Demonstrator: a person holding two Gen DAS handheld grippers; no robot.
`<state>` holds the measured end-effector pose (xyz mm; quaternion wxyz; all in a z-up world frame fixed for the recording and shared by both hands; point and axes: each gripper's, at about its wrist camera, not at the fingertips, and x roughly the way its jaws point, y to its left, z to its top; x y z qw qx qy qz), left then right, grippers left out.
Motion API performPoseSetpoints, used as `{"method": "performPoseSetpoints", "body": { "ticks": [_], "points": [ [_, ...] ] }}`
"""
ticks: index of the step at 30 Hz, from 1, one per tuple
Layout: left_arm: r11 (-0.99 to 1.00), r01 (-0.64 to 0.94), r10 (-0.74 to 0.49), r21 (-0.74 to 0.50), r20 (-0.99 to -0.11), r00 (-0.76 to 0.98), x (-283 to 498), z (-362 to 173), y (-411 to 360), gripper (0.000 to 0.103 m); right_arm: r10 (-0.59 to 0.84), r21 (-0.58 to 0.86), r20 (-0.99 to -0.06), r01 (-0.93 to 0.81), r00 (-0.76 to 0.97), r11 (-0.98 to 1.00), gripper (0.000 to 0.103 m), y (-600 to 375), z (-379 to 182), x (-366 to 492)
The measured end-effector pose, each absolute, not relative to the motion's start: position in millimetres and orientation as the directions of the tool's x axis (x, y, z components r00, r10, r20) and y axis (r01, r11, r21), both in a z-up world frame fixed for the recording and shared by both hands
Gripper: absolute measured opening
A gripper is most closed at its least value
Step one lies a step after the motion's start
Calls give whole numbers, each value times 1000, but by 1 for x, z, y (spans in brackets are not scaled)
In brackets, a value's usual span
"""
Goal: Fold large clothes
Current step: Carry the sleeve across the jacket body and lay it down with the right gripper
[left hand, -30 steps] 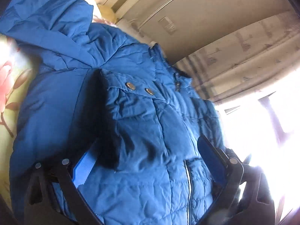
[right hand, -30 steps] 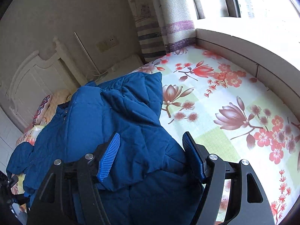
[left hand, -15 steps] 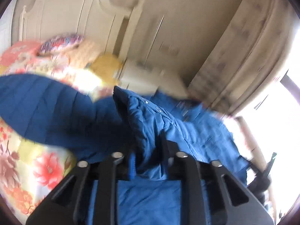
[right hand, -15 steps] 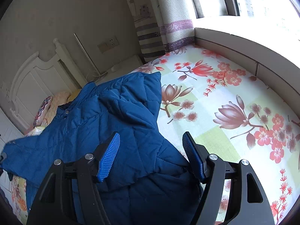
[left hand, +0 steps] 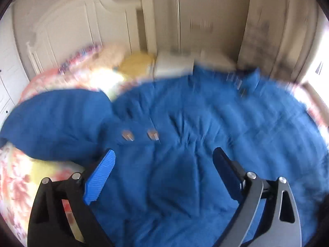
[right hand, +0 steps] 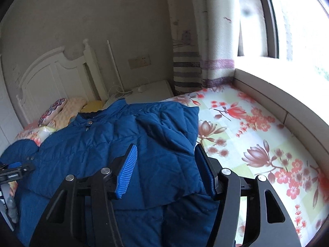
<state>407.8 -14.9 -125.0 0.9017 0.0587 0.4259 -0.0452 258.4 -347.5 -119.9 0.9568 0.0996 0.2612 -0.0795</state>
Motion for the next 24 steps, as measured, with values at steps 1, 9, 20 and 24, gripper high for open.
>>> {"method": "performPoseSetpoints", "body": {
  "ticks": [1,9,20,24],
  "points": [
    [988,138,-30,69,-787,616,408,-142,-12,96,-91,122,-531,183,843,976,57,-340,-116,263],
    [983,163,-37,84,-779,626,407,-147,-16,101,-72,-45,-635,56,770,997,57,-298,-96,361],
    [983,171,-58,63,-780,624,401,-146,-14,101,-90,4,-663,124,743,992,68,-318,-108,408],
    [983,173,-61,61,-779,624,401,-146,-14,101,-99,2,-778,160,620,987,81,-342,-151,440]
  ]
}}
